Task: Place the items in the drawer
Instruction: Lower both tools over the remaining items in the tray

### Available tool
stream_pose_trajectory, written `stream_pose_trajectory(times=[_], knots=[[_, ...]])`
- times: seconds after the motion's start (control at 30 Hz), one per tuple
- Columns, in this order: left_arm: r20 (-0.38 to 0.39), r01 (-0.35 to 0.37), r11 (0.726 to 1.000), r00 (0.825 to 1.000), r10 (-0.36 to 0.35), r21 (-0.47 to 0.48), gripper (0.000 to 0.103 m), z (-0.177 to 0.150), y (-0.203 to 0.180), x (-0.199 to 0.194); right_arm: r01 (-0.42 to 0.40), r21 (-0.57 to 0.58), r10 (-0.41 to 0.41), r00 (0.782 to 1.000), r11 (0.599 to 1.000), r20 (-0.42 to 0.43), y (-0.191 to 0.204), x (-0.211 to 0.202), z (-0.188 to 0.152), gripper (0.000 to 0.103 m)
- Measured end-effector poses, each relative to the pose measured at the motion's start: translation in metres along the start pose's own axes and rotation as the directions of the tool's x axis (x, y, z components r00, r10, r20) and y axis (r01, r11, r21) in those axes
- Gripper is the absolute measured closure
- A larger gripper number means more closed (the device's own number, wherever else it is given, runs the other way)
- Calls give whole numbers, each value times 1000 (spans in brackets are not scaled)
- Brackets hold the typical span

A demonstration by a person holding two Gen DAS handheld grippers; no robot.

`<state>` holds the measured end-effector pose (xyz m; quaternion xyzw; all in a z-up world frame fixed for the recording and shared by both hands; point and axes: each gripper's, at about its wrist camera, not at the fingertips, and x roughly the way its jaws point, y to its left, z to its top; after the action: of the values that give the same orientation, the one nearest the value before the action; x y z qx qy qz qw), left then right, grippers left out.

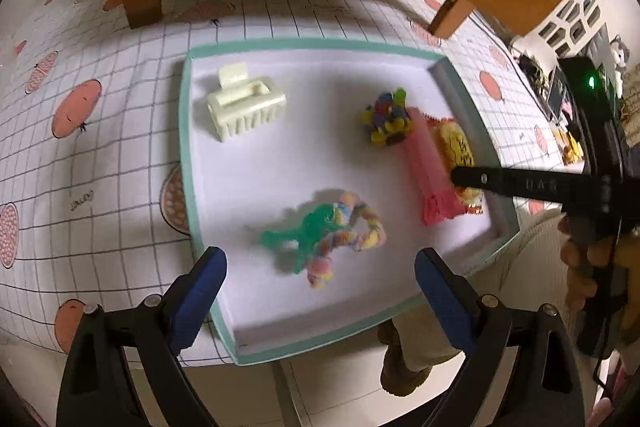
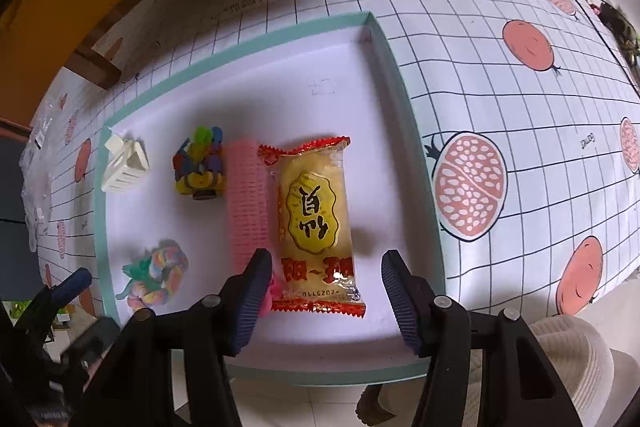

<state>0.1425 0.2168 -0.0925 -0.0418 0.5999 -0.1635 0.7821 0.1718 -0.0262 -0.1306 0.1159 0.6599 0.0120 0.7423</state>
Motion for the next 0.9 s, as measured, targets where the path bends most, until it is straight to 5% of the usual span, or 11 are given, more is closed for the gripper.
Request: stream_pose_trajectory(times=[0.07, 0.23, 0.3, 0.6, 0.9], knots=[[-17, -2, 1000, 1000, 2, 2, 24, -2, -1, 6, 2, 1, -2, 1000, 1000, -1, 2, 3, 3, 42], [-25, -7, 1000, 1000, 7, -6, 28, -6, 0, 11, 3, 19, -3, 1000, 1000, -11, 4, 13, 8, 42], [-25, -10, 1000, 1000, 10, -3, 39, -5, 0, 12, -2, 29, 2, 1000, 1000, -22, 6, 20, 11, 42], [-28, -48, 998, 998, 49, 31, 50, -1, -12, 21, 41, 3, -41, 999, 999, -11, 22, 30, 22, 43], [-25, -61, 997, 998, 62, 52, 75, -3, -12, 26, 59, 19, -59, 998, 998, -2, 25, 27, 18, 56]])
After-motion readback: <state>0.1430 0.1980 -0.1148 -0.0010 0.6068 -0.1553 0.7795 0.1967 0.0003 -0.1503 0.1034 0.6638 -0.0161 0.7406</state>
